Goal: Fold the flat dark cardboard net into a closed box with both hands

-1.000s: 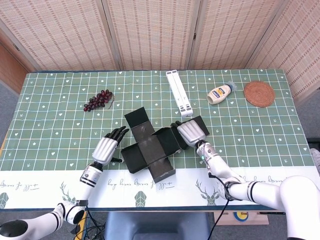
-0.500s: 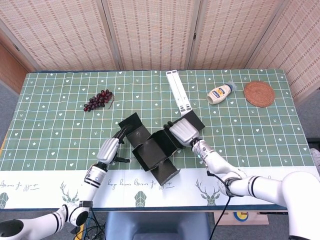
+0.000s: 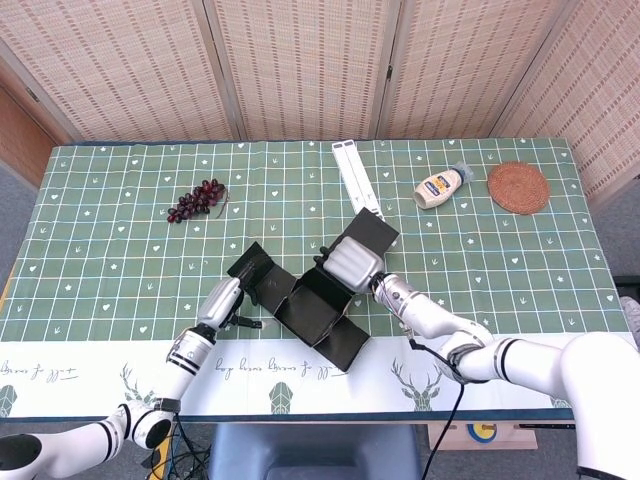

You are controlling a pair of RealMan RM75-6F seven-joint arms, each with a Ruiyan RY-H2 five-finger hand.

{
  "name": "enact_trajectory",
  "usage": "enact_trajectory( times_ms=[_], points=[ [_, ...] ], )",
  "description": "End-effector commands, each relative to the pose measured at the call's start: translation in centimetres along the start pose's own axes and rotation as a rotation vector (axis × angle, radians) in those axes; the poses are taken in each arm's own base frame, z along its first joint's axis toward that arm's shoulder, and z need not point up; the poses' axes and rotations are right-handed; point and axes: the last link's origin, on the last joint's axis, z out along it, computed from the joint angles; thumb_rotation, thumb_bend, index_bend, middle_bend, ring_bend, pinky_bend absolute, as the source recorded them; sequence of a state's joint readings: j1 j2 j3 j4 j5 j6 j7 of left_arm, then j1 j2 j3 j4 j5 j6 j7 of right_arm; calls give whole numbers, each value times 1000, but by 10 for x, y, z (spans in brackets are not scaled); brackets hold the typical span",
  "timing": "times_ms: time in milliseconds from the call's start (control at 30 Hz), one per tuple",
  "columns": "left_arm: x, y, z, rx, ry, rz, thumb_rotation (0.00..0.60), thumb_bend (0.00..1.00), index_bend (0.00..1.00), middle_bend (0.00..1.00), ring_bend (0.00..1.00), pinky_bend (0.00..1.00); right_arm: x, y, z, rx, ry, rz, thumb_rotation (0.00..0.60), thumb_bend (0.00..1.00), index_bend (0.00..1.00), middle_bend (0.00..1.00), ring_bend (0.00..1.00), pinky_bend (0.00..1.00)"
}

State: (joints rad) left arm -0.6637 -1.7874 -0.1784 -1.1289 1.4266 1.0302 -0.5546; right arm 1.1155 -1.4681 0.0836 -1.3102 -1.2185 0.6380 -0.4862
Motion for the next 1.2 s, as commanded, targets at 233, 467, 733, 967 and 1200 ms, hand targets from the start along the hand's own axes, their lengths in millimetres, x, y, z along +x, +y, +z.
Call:
enact_trajectory(
  times_ms=[233,467,733,967,1200],
  points=[
    [-9,-4,-2,28,-66,-81,600,112,67,76,595,898,6,-2,-5,53,26,-120,600,218,375,430,799,1000],
    [-14,-2,2,40,-98,-146,600,112,67,76,595,898,12,-10,-5,97,59,-205,600,224,391,436,801,1000],
    [-19,-2,0,53,-160,-219,600,112,80,76,595,898,15,-15,-7,126,90,-258,600,227,397,438,802,1000],
    [-23,-4,4,49,-161,-211,600,112,87,75,595,898,11,-18,-7,139,93,-272,600,228,408,439,802,1000],
    [-27,-3,8,41,-164,-203,600,111,89,76,595,898,11,-15,-6,141,107,-298,600,228,409,439,802,1000]
  ],
)
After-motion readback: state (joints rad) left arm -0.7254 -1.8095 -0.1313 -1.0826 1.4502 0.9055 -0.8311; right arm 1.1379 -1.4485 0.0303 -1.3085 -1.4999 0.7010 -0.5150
